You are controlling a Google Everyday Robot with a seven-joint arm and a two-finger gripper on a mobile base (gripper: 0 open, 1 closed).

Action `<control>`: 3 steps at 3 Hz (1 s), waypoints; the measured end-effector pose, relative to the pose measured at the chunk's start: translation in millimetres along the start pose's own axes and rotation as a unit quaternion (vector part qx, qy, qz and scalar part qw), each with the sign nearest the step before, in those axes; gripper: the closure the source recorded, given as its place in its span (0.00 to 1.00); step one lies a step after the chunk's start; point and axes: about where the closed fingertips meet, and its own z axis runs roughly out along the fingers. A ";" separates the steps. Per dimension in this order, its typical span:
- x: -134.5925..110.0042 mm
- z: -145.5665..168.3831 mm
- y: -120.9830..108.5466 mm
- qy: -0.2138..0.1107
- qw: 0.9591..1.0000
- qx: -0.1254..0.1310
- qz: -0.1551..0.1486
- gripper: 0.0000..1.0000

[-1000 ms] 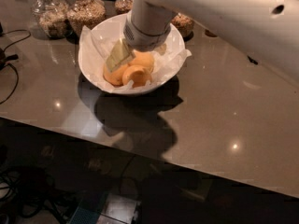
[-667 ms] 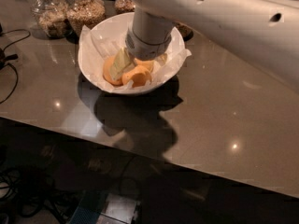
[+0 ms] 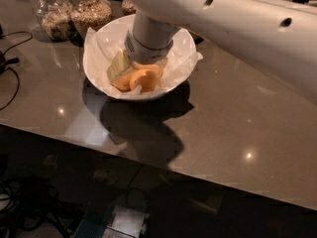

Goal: Pick orange from white bowl

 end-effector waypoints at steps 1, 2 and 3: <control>-4.9 4.2 5.5 -0.006 1.000 -0.005 0.000 0.18; 2.7 13.2 0.9 0.005 1.000 -0.002 0.015 0.18; 15.9 25.1 -6.5 0.022 0.999 0.003 0.035 0.20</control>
Offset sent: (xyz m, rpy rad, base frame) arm 0.0037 -0.0035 -0.0269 0.0052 0.0512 -0.0642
